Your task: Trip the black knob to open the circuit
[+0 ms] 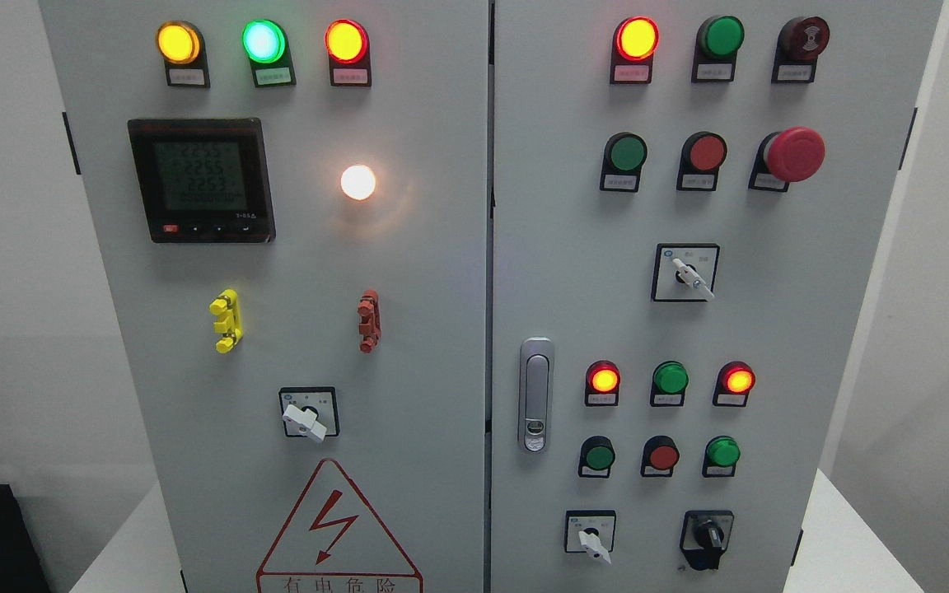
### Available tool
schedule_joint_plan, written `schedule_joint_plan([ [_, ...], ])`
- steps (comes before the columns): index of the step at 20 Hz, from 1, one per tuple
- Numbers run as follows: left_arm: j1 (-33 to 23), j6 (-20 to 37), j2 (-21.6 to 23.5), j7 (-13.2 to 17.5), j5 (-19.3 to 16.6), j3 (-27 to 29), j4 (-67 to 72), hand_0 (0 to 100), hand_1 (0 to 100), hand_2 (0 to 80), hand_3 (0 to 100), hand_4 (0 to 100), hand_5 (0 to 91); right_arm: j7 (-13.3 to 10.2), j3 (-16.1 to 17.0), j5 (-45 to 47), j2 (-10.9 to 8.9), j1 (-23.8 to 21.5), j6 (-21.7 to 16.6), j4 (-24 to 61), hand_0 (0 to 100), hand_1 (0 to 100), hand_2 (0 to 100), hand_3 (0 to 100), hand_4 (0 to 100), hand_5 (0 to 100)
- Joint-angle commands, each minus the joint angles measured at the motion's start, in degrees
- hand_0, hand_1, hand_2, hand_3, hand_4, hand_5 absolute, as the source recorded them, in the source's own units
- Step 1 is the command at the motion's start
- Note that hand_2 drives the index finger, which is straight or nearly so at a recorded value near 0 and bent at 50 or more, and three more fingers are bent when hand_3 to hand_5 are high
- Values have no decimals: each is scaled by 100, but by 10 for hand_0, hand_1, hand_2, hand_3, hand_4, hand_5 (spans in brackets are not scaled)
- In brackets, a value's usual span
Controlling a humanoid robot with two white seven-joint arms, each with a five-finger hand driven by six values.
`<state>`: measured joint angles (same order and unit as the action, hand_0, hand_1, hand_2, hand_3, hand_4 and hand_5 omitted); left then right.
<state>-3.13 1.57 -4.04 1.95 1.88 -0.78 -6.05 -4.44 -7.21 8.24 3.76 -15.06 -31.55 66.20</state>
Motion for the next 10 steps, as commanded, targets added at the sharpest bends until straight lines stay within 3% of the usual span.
schedule_joint_plan([
  [1, 14, 10, -9, -1, 14, 7, -1, 120, 389, 0, 0, 0, 0, -57, 9, 11, -59, 3, -36, 348, 483, 781, 0, 1000, 945, 861],
  [10, 14, 10, -9, -1, 14, 7, -1, 120, 389, 0, 0, 0, 0, -66, 80, 3, -104, 3, 254, 1166, 485, 784, 0, 1000, 954, 868],
])
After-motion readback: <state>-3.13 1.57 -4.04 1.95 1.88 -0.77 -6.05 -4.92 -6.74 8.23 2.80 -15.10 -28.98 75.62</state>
